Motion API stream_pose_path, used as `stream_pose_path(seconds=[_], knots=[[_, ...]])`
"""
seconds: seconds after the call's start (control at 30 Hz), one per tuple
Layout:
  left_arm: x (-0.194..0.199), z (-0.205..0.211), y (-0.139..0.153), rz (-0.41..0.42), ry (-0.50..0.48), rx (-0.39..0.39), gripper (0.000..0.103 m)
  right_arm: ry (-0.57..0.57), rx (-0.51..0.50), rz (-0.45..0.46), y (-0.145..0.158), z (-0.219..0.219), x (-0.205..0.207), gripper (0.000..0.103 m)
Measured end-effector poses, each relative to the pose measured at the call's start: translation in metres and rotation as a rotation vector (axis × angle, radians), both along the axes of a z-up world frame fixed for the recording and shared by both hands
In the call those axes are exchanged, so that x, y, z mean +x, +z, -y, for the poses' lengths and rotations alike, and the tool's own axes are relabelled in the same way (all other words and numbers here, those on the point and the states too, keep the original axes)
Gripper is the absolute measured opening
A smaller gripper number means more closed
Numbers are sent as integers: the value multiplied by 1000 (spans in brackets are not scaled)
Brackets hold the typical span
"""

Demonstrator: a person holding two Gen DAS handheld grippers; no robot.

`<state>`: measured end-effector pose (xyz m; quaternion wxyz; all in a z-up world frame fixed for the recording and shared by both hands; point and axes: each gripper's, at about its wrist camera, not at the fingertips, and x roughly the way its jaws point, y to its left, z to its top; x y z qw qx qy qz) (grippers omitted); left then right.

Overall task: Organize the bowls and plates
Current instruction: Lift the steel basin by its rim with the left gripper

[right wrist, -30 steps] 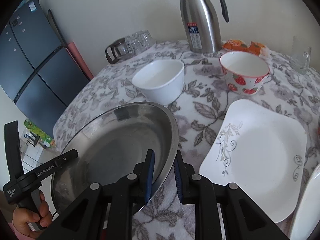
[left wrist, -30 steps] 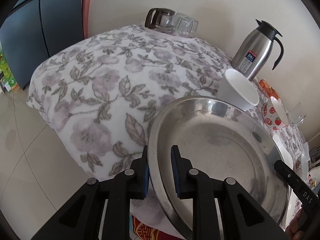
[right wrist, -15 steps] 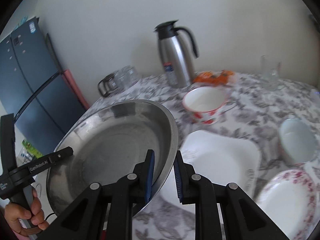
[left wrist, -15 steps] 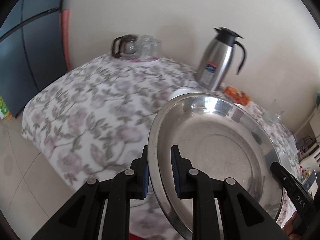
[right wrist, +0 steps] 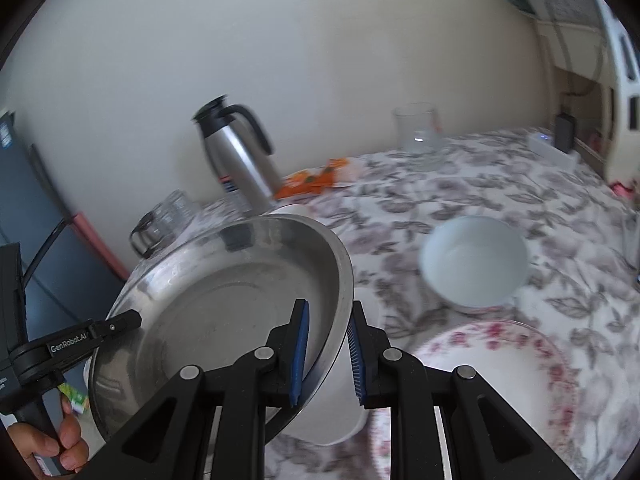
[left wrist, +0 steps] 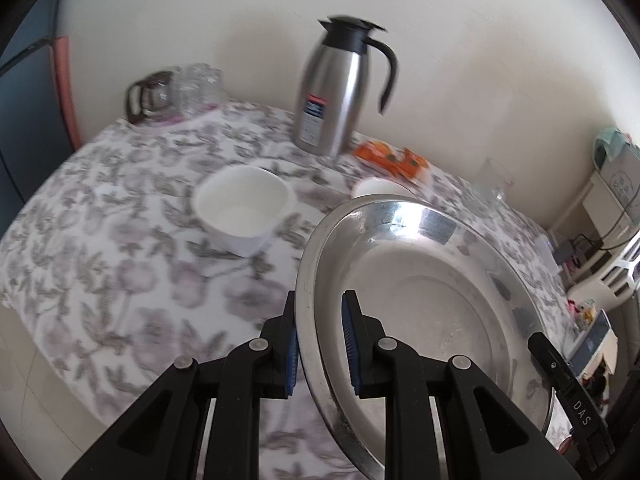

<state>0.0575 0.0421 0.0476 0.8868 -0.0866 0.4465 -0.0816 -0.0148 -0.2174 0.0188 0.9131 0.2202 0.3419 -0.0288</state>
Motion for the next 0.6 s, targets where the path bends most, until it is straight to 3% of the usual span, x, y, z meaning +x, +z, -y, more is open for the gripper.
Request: stream_pose_path(seconds=[0.27,0.6], knots=[[11,39,-23,-71,-13,-51,21,-81,-5,-45,-14,32,-7,21],[22,37,-41,-93,24,-67,21,-47,-72,-105,-31,21,4,21]])
